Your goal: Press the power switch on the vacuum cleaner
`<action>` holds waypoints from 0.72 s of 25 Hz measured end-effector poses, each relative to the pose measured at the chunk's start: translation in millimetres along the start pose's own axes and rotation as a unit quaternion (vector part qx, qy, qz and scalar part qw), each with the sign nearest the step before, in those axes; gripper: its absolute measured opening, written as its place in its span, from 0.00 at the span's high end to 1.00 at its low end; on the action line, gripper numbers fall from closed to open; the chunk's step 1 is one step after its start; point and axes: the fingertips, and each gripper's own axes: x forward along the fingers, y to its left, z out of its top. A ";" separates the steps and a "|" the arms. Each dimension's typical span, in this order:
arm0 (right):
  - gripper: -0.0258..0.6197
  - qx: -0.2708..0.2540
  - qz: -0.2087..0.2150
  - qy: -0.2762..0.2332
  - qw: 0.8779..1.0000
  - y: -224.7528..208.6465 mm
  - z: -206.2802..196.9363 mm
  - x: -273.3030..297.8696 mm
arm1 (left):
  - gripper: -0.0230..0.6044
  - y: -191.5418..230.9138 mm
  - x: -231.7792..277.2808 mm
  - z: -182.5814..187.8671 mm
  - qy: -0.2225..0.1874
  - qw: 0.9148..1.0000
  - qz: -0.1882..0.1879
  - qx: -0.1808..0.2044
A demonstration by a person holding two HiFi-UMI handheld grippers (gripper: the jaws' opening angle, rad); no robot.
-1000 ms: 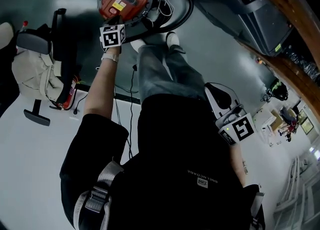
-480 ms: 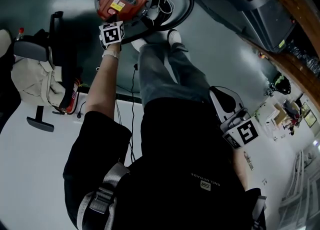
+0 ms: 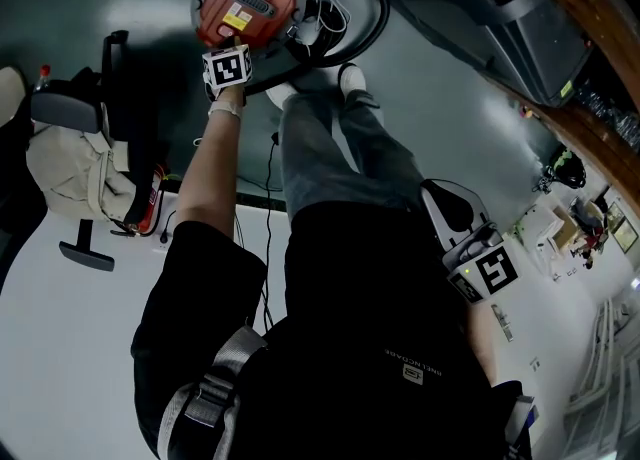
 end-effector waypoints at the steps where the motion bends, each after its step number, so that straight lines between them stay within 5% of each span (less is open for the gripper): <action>1: 0.91 0.003 -0.001 -0.001 1.000 -0.9 0.2 0.0 | 0.94 -0.8 0.7 1.0 -0.002 1.000 -0.001 0.002; 14: 0.91 0.017 0.000 0.000 1.000 -8.2 -1.8 2.0 | 0.94 -2.5 16.0 -4.9 0.008 1.000 0.001 0.010; 18: 0.91 0.018 -0.002 -0.001 1.000 -9.3 -2.9 0.4 | 0.94 -2.8 14.9 -2.8 0.022 0.999 -0.026 -0.032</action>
